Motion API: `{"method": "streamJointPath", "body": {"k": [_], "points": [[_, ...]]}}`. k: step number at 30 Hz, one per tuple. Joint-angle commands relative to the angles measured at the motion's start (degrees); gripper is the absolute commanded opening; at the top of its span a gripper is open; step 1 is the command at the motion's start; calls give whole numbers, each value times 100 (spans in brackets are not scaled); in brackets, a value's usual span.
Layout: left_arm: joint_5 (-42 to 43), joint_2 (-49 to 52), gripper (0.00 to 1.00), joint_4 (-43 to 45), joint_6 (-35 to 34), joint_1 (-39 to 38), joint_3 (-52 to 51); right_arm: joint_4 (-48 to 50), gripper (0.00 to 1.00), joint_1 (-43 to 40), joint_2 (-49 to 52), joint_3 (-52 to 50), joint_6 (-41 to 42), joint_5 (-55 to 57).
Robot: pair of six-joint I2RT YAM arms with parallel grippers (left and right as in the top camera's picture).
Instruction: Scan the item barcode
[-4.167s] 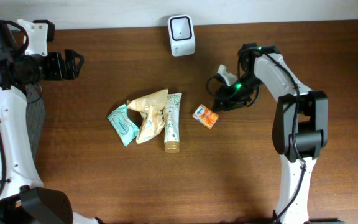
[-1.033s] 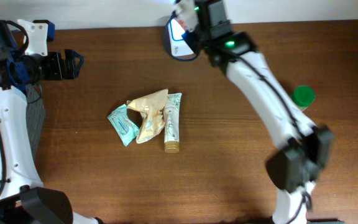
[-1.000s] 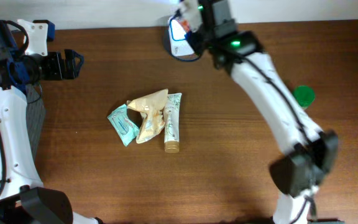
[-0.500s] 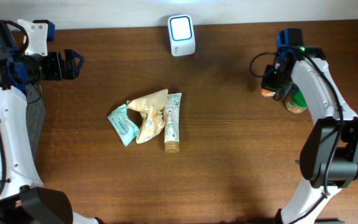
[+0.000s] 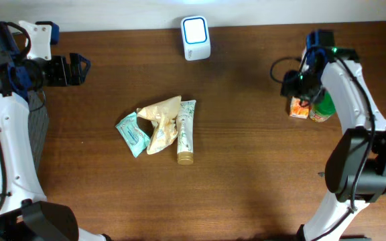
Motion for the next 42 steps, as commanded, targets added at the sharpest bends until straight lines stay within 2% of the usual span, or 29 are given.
{"method": "streamJointPath", "body": {"k": [1,2,3,6,11,16,20,21,26,28,29,33,38,40,42], "points": [[59,4,99,4,-57,0,61,-129,65,490,-177,280,-402,-2153],[61,4,99,4,-55,0,61,-153,73,654,-140,249,-400,-2295],[59,4,99,4,-57,0,61,-201,76,885,-72,219,-396,-2404],[59,4,99,4,-57,0,61,-208,77,1646,157,55,-376,-2702],[59,4,99,4,-55,0,61,-96,70,2802,629,-234,26,-2389],[59,4,99,7,-57,0,61,210,66,3453,1113,-234,404,-2247],[59,4,99,4,-57,0,61,431,57,3685,1307,-234,706,-1600],[59,4,99,7,-57,0,61,428,50,3751,1331,-234,846,-1305],[59,4,99,7,-57,0,61,310,30,3550,1270,-208,820,-1189],[59,4,99,4,-57,0,61,37,14,3246,1239,-138,579,-1189],[59,4,99,4,-55,0,61,-87,12,3086,1231,-138,455,-1185],[59,4,99,4,-57,0,61,-562,8,2573,1231,-138,13,-1003],[59,4,99,7,-55,0,61,-787,11,2046,1231,-140,-293,-743],[59,4,99,4,-57,0,61,-787,20,1969,1231,-140,-535,-739],[59,4,99,4,-57,0,61,-782,21,1958,1231,-140,-555,-378]]}}
